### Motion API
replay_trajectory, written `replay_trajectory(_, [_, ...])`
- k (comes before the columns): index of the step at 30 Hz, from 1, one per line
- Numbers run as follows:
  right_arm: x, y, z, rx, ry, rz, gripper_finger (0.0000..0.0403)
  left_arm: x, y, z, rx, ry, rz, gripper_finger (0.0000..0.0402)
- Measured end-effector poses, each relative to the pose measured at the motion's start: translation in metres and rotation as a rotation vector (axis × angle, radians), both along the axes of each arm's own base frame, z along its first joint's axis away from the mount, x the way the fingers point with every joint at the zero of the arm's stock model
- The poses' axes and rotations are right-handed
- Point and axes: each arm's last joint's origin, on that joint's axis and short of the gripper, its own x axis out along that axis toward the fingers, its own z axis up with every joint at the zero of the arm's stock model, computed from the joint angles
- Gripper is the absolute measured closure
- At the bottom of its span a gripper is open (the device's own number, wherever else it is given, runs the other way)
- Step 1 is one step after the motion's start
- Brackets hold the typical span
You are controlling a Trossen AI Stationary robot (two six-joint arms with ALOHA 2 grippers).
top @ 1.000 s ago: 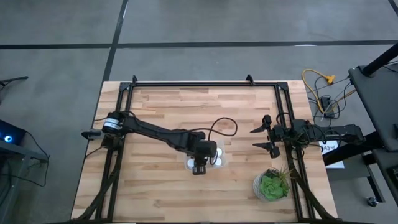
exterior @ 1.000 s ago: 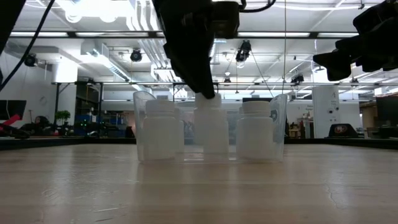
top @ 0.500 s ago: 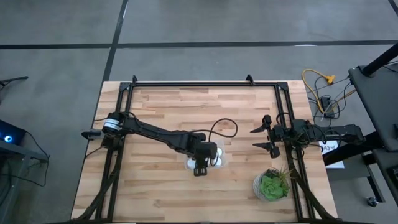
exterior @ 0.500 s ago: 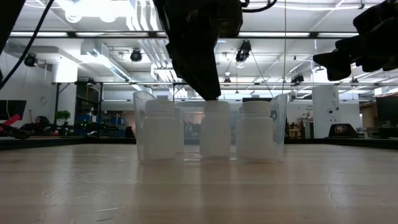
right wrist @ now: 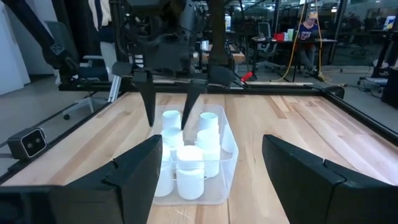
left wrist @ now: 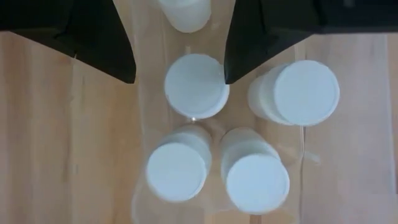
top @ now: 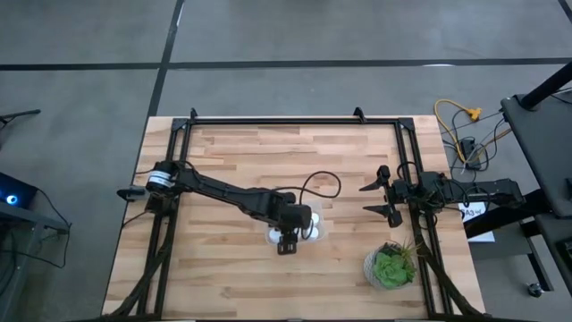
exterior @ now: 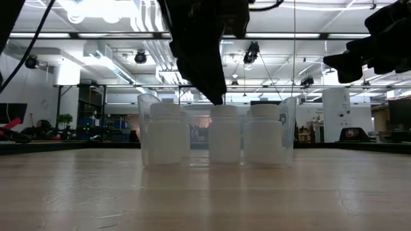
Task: Pick and place pill bottles into a basket
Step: Return to Home Position
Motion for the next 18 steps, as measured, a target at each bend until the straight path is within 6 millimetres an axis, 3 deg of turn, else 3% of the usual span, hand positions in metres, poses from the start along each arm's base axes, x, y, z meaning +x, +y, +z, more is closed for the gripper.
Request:
replay_trajectory(13, [0.0, 0.0, 0.0, 0.005, 0.001, 0.0, 0.0138, -0.026, -0.004, 0.062, 0.037, -0.218, -0.126, 0.0174])
replay_trajectory(18, [0.0, 0.0, 0.0, -0.001, 0.0, 0.0, 0.0138, -0.034, 0.001, 0.079, 0.055, -0.296, -0.077, 0.0173])
